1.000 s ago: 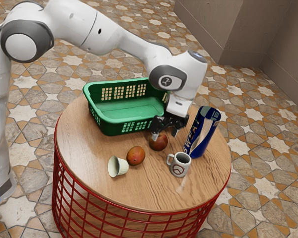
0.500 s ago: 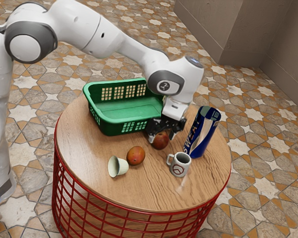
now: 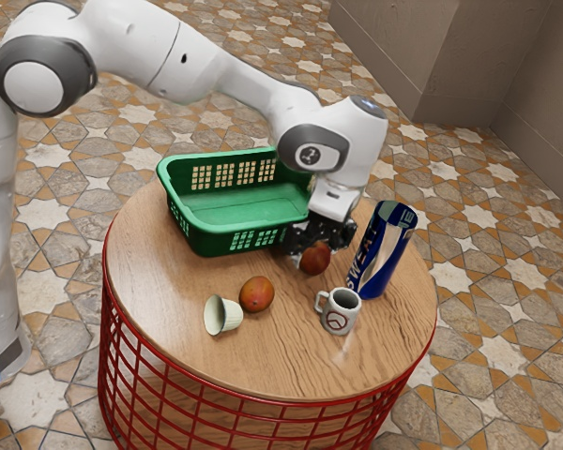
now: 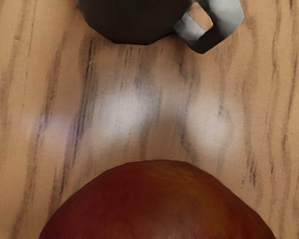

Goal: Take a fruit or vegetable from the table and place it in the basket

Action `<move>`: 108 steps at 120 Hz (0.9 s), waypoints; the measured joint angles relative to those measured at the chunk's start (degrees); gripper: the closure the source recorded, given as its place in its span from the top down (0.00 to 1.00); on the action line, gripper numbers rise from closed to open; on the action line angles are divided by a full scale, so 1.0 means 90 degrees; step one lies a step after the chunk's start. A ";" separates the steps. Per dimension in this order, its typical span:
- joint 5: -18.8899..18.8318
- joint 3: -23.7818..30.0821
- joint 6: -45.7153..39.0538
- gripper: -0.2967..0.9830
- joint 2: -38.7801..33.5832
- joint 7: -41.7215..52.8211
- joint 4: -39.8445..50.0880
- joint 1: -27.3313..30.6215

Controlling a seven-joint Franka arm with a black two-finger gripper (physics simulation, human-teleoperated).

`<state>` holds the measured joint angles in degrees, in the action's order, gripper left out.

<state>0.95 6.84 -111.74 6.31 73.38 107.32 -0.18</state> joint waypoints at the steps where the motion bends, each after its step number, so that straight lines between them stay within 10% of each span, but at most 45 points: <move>1: 0.0000 0.0005 0.0008 0.50 -0.0008 0.0000 -0.0008 -0.0004; 58: 0.0088 -0.0709 0.0941 0.50 -0.1083 0.0013 -0.0595 -0.0492; 85: 0.0015 -0.1166 0.1255 0.50 -0.1101 0.0038 -0.0601 0.0500; 108: 0.0004 -0.1162 0.1364 0.70 -0.1098 0.0057 -0.0578 0.0064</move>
<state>0.99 -3.61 -99.47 -3.56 73.89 102.13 0.40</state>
